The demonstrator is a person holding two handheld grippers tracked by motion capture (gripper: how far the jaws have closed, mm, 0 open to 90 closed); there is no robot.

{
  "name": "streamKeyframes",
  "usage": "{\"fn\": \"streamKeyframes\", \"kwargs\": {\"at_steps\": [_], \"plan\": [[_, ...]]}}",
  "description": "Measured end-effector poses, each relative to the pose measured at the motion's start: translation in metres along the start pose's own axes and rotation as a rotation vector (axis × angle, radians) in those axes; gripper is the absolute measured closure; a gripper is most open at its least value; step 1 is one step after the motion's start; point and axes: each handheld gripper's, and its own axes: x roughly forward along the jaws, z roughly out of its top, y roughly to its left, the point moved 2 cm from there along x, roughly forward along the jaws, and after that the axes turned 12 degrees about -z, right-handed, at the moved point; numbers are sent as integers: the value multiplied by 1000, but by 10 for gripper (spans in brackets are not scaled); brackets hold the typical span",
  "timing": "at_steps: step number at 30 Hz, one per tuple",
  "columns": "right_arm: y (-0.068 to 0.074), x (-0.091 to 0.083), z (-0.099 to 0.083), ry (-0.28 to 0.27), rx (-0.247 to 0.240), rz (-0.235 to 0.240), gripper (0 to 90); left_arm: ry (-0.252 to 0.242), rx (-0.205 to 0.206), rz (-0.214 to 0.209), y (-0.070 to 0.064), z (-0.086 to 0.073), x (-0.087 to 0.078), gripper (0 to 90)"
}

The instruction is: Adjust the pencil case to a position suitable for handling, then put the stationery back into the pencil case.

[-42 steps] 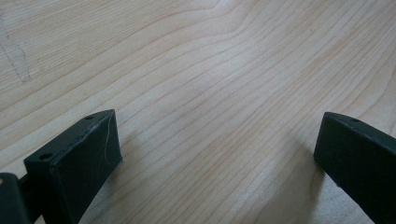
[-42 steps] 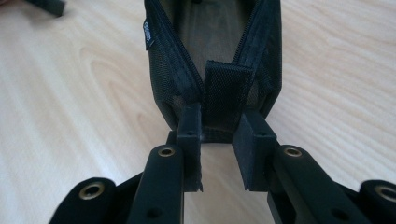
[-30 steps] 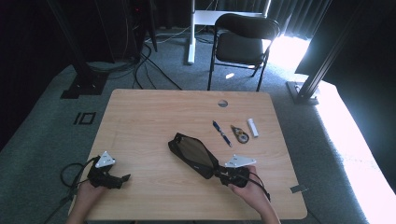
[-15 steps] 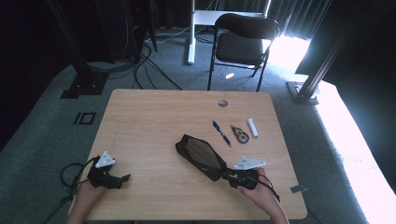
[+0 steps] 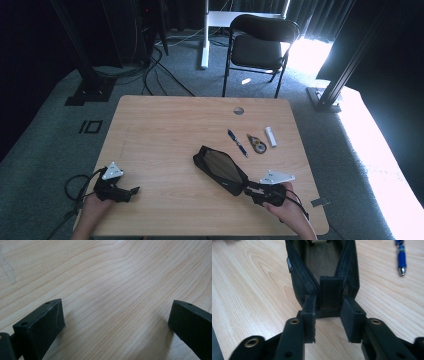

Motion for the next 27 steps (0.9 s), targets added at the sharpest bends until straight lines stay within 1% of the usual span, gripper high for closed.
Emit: {"fn": "streamKeyframes", "kwargs": {"at_steps": [2,3,5,7,9,11,12,15,20,22,23,25,27], "plan": [[-1,-1,0,-5,1,-4,629,0,0,0,0,0,0,7],[-2,-3,1,-18,-3,-6,611,0,0,0,0,0,0,7],[-5,-8,1,-33,10,-8,580,0,0,0,0,0,0,7],[-7,-10,0,-50,0,-15,562,0,0,0,0,0,0,7],[-10,-13,-1,-52,13,-17,539,0,0,0,0,0,0,6],[-13,-14,-3,-57,8,-20,506,0,0,0,0,0,0,7],[-14,-14,-4,-57,14,-22,491,0,0,0,0,0,0,7],[-19,-14,-7,-56,20,-30,472,0,0,0,0,0,0,7],[-26,-13,-9,-43,7,-40,431,0,0,0,0,0,0,7],[-31,-14,-9,-56,26,-46,425,0,0,0,0,0,0,6],[-33,-15,-9,-58,27,-51,421,0,0,0,0,0,0,6],[-38,-14,-9,-58,32,-64,407,0,0,0,0,0,0,7],[-42,-12,-9,-52,45,-64,394,0,0,0,0,0,0,6]]}}
